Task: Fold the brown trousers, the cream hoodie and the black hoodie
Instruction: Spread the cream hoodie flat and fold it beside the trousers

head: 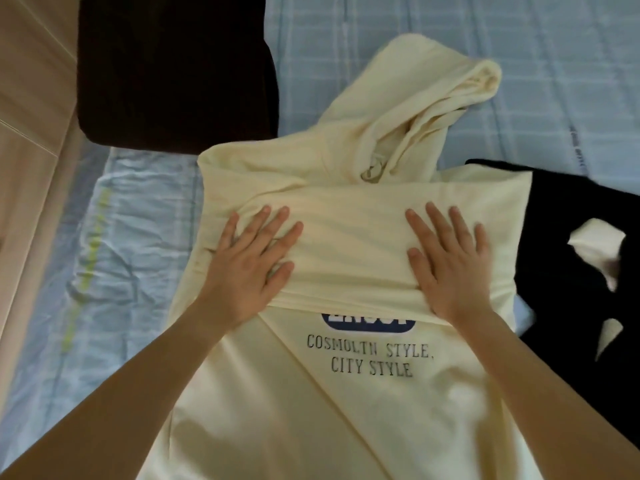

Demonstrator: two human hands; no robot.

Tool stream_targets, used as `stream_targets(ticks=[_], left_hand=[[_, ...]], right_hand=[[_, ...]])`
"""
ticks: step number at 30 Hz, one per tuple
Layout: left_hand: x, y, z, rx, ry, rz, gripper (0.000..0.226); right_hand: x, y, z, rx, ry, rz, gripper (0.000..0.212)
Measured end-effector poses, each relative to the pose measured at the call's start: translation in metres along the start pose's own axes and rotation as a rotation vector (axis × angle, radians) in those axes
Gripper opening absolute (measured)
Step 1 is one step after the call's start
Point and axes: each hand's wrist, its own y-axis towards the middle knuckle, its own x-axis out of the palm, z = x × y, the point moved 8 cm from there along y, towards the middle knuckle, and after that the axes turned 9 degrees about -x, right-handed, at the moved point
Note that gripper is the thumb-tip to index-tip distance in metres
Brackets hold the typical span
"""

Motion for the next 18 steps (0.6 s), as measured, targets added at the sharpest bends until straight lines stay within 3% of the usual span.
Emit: stream_targets(ticks=[5, 11, 15, 18], left_hand=[[-0.028, -0.004, 0.026, -0.085, 0.016, -0.004, 0.056], [-0.085, 0.059, 0.074, -0.008, -0.220, 0.098, 0.047], [-0.112, 0.150, 0.078, -0.084, -0.536, 0.158, 0.042], [-0.111, 0.206, 0.081, -0.122, -0.648, 0.168, 0.038]], right_hand=[[-0.021, 0.000, -0.005, -0.035, 0.117, -0.024, 0.058], [-0.091, 0.046, 0.017, -0.040, 0.488, 0.362, 0.047], [-0.093, 0.101, 0.056, 0.173, 0.826, 0.434, 0.046], [-0.075, 0.137, 0.092, 0.386, 0.995, 0.432, 0.046]])
